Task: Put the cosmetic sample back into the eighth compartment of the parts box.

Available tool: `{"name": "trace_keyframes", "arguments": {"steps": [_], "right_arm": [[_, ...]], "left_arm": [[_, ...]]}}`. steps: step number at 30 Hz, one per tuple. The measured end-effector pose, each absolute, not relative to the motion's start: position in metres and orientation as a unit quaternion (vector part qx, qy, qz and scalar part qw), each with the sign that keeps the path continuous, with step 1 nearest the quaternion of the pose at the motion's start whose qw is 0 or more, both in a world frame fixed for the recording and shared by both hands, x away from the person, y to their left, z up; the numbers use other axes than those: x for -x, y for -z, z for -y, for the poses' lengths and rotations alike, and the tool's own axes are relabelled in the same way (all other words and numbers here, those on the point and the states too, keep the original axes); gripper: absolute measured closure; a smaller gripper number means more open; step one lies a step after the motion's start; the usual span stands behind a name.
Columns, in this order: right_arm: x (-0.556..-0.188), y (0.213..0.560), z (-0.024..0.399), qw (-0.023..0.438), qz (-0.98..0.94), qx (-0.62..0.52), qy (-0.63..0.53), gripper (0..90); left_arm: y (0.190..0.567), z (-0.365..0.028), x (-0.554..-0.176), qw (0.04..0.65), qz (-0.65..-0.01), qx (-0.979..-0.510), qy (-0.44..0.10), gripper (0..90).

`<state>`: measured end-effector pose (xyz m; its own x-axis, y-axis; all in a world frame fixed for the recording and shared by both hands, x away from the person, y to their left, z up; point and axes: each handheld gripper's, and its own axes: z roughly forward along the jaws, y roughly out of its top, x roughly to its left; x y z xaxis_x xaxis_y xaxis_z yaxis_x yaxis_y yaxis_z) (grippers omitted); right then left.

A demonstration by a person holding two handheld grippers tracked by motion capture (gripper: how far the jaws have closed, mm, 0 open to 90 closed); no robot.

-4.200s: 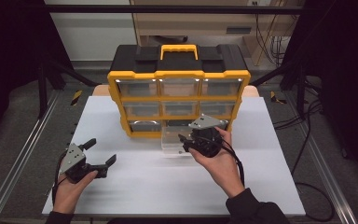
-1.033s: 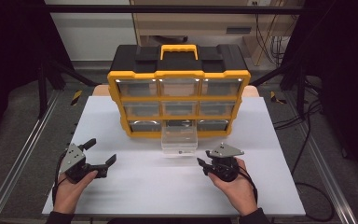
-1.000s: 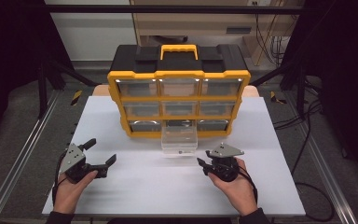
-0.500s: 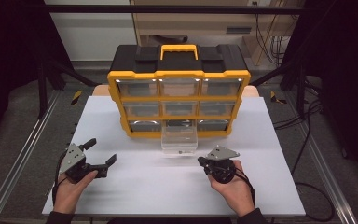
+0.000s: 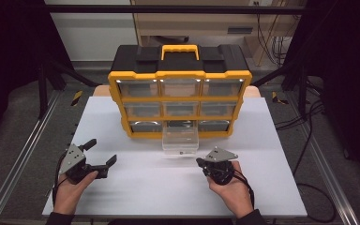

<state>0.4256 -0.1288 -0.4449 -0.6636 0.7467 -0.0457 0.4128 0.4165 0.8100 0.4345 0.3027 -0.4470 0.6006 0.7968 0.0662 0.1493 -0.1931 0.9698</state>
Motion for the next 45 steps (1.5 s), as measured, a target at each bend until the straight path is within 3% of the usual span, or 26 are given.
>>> {"name": "trace_keyframes", "arguments": {"steps": [45], "right_arm": [[-0.451,0.455,0.094,0.244,-0.817,-0.336,-0.4,90.0]], "left_arm": [[0.448,-0.303,-0.434,0.54,-0.333,-0.713,-0.298,2.2]]}}
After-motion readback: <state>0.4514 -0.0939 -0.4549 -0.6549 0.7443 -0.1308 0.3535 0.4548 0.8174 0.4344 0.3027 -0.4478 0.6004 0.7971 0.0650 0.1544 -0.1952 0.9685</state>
